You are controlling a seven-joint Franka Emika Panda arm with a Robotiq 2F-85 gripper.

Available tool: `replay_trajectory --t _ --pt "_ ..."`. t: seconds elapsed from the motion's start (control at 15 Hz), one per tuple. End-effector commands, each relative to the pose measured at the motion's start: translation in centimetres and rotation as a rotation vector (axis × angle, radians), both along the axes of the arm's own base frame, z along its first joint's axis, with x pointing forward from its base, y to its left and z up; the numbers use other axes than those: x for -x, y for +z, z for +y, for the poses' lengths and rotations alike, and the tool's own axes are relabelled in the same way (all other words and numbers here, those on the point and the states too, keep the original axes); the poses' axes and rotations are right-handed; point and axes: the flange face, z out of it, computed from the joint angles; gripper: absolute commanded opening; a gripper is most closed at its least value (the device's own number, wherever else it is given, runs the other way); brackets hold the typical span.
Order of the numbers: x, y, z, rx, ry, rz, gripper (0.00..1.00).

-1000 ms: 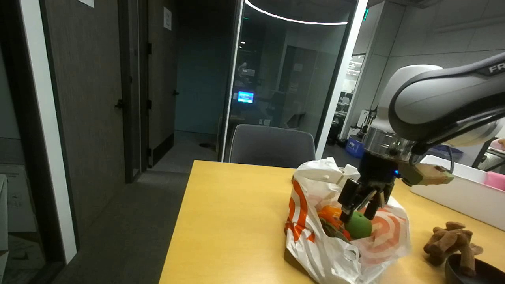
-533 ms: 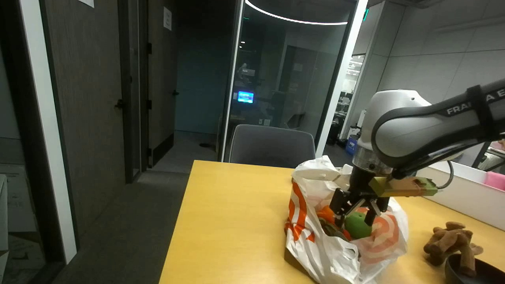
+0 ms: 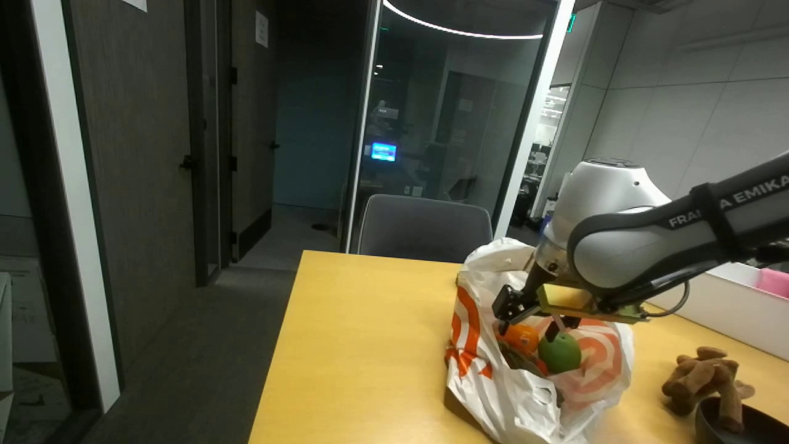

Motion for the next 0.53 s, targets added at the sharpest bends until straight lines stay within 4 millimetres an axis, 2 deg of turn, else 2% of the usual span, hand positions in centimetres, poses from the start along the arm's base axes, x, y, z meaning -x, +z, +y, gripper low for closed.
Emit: replay_trajectory --t 0.0,0.27,0.47 --pt "-1.1 -0.7 0.2 0.045 -0.021 -0.076 1.00" --pt "-1.2 -2.4 0.2 0.111 0.020 -0.052 1.00" --pt "-1.0 -2.8 1.0 0.072 0.071 -0.005 1.00"
